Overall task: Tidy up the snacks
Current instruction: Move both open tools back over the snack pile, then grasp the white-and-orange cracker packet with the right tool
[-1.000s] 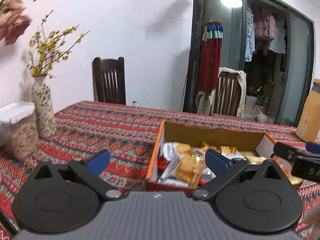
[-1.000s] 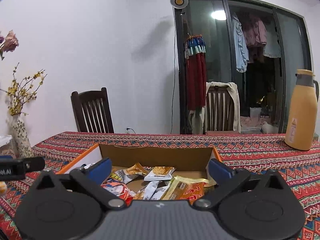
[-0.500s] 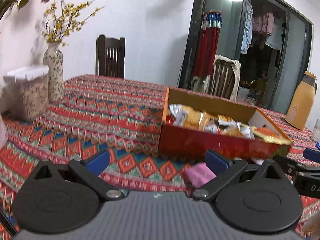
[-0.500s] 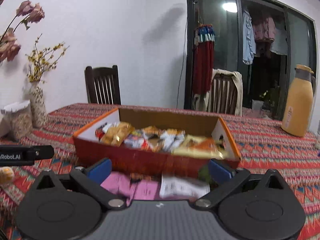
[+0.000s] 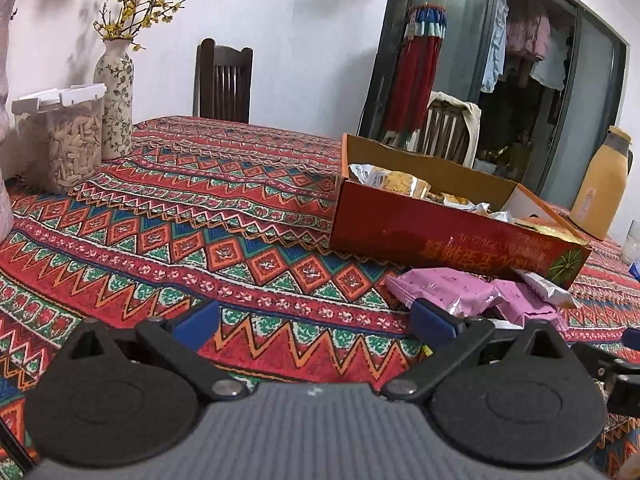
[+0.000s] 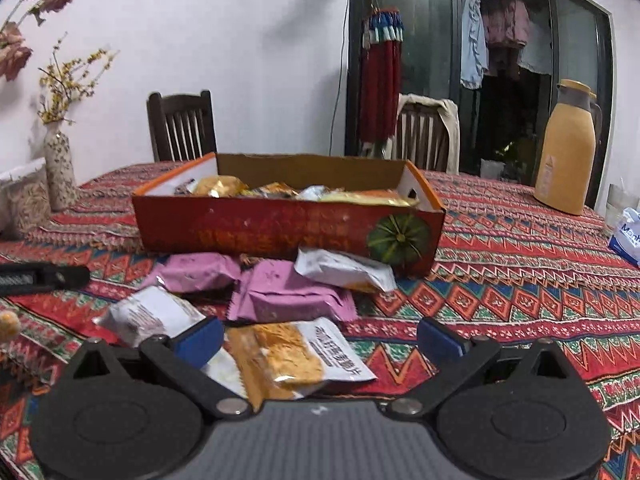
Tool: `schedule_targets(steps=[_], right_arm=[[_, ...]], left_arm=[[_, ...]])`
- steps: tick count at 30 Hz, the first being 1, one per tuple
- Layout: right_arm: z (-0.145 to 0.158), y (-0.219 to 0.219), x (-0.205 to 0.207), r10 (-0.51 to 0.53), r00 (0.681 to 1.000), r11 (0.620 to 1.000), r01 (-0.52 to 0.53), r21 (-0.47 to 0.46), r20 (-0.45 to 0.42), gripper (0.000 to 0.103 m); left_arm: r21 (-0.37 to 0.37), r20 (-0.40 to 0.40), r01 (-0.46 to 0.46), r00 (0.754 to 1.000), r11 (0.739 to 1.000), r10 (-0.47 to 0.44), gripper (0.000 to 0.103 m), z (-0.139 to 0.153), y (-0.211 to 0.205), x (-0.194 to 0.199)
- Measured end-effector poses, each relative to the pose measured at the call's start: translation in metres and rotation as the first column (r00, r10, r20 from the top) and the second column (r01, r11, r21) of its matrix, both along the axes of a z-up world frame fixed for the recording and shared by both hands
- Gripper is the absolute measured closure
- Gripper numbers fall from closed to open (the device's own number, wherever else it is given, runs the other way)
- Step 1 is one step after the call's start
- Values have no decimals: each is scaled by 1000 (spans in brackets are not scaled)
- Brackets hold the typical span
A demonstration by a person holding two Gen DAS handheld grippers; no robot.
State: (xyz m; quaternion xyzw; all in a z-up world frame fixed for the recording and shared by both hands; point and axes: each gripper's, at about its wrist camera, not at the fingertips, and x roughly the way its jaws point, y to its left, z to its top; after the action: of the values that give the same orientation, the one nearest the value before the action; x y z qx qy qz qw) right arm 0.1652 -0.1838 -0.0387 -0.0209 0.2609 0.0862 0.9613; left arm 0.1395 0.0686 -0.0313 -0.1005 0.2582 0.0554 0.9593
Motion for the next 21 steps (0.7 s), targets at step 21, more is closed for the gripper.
schedule_targets(steps=[21], right_arm=[[-20, -13, 40, 113, 975, 993, -114, 2, -192, 6]], left_arm=[[-71, -21, -36, 999, 997, 35, 0, -5, 9, 2]])
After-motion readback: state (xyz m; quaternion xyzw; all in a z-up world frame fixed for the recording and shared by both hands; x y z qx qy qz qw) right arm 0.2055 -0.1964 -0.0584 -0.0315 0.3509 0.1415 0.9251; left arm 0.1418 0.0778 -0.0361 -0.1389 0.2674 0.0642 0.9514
